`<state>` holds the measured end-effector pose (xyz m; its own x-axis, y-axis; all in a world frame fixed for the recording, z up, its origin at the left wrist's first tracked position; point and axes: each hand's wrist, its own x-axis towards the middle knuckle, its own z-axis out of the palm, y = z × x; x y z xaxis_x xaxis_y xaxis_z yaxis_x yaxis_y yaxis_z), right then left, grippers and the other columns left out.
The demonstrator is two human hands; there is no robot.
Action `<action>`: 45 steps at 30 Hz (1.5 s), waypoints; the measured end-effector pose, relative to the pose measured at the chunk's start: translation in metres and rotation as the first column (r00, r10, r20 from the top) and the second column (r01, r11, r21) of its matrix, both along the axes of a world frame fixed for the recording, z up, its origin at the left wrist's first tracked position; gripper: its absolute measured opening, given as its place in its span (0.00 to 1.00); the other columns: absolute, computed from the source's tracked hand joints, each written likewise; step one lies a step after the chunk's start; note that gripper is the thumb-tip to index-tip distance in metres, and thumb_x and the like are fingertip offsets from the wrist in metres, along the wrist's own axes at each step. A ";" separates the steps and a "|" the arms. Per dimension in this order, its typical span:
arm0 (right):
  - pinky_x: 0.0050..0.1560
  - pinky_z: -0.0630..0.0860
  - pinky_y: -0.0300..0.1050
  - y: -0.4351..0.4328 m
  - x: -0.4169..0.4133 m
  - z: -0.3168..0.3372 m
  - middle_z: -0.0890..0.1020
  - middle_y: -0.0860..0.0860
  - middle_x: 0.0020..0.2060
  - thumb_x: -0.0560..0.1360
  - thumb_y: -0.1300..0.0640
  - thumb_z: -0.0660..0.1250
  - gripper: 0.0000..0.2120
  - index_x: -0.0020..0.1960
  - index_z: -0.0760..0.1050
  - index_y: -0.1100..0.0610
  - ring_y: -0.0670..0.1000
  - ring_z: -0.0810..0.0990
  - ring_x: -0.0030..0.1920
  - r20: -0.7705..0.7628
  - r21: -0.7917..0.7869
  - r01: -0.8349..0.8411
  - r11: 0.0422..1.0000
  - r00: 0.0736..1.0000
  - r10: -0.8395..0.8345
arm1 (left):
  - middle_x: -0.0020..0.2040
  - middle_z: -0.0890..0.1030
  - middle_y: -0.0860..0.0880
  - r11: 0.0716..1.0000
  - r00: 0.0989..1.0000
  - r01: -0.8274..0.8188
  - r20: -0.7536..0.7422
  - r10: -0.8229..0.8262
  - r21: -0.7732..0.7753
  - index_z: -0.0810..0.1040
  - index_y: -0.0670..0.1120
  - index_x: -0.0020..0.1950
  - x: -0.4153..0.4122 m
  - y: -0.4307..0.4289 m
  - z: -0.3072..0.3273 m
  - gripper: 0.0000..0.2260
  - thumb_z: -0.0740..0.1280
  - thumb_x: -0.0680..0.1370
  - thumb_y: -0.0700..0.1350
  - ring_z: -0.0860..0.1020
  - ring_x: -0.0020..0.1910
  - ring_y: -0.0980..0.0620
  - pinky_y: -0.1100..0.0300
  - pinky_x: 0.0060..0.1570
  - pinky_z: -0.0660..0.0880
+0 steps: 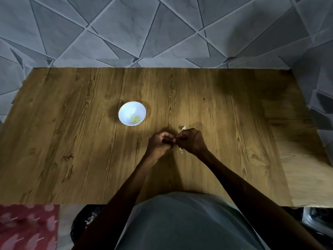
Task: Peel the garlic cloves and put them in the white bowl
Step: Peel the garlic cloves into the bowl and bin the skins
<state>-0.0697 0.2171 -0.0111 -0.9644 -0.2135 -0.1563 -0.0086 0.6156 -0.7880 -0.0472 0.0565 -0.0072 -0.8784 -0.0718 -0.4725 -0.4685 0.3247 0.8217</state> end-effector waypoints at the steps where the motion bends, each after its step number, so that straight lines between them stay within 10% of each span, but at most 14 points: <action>1: 0.36 0.81 0.43 0.000 0.000 -0.001 0.86 0.51 0.35 0.72 0.57 0.76 0.04 0.45 0.85 0.57 0.46 0.83 0.33 0.007 -0.027 0.020 0.999 1.000 -0.020 | 0.46 0.85 0.52 1.000 1.000 0.003 -0.001 -0.003 -0.003 0.82 0.52 0.46 0.000 0.000 0.001 0.12 0.76 0.70 0.37 0.81 0.50 0.53 0.55 0.53 0.80; 13: 0.41 0.83 0.45 -0.001 -0.001 -0.004 0.87 0.52 0.41 0.75 0.65 0.69 0.06 0.46 0.84 0.57 0.48 0.85 0.39 0.000 0.191 -0.086 0.978 0.996 0.087 | 0.50 0.84 0.49 0.999 0.999 0.011 0.046 -0.009 -0.044 0.82 0.52 0.46 0.001 -0.006 -0.001 0.15 0.75 0.69 0.34 0.81 0.54 0.50 0.51 0.58 0.78; 17: 0.33 0.80 0.40 -0.009 0.000 0.004 0.86 0.50 0.35 0.74 0.57 0.73 0.04 0.44 0.85 0.56 0.46 0.83 0.32 -0.036 0.116 -0.002 0.993 0.999 0.006 | 0.52 0.83 0.49 1.000 0.998 0.004 0.061 -0.004 0.005 0.82 0.47 0.53 0.000 -0.003 0.006 0.11 0.73 0.73 0.36 0.80 0.51 0.53 0.67 0.44 0.79; 24: 0.25 0.70 0.35 -0.016 -0.002 0.004 0.83 0.48 0.31 0.72 0.50 0.75 0.09 0.39 0.83 0.55 0.41 0.78 0.27 0.034 0.140 0.143 0.980 0.988 -0.149 | 0.55 0.82 0.50 0.998 0.999 0.038 0.029 -0.037 -0.056 0.81 0.46 0.61 0.003 -0.001 0.001 0.17 0.75 0.73 0.39 0.78 0.56 0.54 0.61 0.56 0.76; 31: 0.25 0.65 0.35 -0.013 -0.002 0.002 0.81 0.51 0.32 0.76 0.57 0.68 0.07 0.44 0.81 0.61 0.47 0.79 0.30 0.040 0.283 0.108 0.953 0.991 -0.124 | 0.46 0.85 0.50 0.999 1.000 -0.021 -0.018 0.021 0.035 0.84 0.47 0.51 0.001 -0.005 -0.006 0.13 0.72 0.72 0.32 0.82 0.45 0.55 0.66 0.45 0.78; 45: 0.37 0.82 0.43 -0.004 0.007 0.002 0.84 0.49 0.39 0.79 0.58 0.65 0.07 0.48 0.81 0.55 0.46 0.82 0.35 -0.038 0.491 -0.012 0.871 0.999 0.035 | 0.41 0.85 0.50 0.977 0.967 -0.073 -0.254 0.021 -0.200 0.83 0.45 0.51 -0.027 -0.020 -0.019 0.12 0.73 0.70 0.32 0.80 0.38 0.64 0.72 0.43 0.75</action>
